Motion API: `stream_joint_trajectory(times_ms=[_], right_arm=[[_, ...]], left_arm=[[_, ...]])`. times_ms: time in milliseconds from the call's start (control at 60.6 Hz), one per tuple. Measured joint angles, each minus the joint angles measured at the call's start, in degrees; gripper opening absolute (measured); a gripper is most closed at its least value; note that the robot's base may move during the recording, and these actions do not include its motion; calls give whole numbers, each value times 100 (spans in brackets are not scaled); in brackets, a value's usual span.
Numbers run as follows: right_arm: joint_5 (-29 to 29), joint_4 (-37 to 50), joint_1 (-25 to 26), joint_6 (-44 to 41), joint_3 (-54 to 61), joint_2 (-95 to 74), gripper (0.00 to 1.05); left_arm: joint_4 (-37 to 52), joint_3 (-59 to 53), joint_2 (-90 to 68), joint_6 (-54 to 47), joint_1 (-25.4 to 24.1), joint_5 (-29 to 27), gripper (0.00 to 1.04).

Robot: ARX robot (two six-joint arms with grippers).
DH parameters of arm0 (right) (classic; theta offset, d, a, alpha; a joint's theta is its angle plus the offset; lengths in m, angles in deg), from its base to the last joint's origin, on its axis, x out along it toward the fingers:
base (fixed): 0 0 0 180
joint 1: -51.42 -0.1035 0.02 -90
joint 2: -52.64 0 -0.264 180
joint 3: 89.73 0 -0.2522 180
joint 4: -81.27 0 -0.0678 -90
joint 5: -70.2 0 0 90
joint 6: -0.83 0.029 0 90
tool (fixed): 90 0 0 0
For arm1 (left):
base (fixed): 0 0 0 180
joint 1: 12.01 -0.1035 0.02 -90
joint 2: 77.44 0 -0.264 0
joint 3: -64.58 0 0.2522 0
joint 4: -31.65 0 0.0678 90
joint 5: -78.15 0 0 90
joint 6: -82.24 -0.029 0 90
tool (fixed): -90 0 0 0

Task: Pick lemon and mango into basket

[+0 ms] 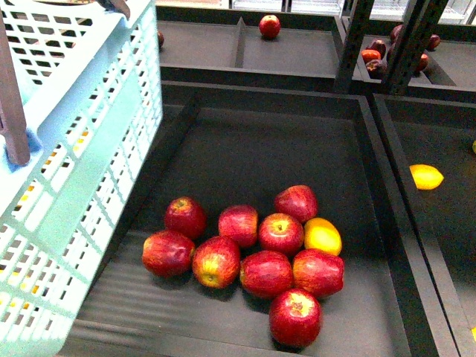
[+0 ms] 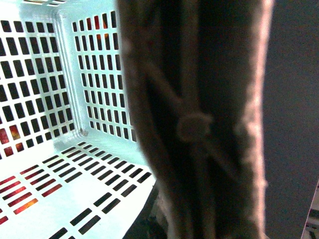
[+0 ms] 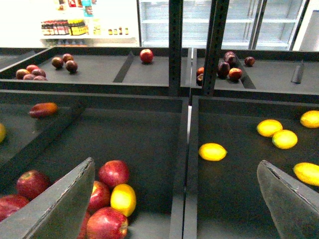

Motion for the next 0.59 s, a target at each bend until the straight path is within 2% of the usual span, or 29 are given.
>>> stream_joint_trajectory(times_ms=[264,280,297,330,412,528,594], right_arm=[[9,0,0,0,0,2,96],[15,0,0,-2,0,2,96],[22,0,0,0,0,2,96],[22,0,0,-2,0,0,96],[20,0,0,0,0,2,96],[22,0,0,0,0,0,96],[22,0,0,0,0,0,96]], left_arm=[[-11,4,-9,72,46,96,5],[-247,85,-57,-35,70,28,5],[-455,177,-92,-151,87,-15,5],[-1580,734,-389,-828,170,-153,5],[-2680,1458,-1010,-2465,273,-188,5],[-2743,1976,-1899,-3768,341,-168,5],[-2623,2312,-2356,-4030,374,-164,5]])
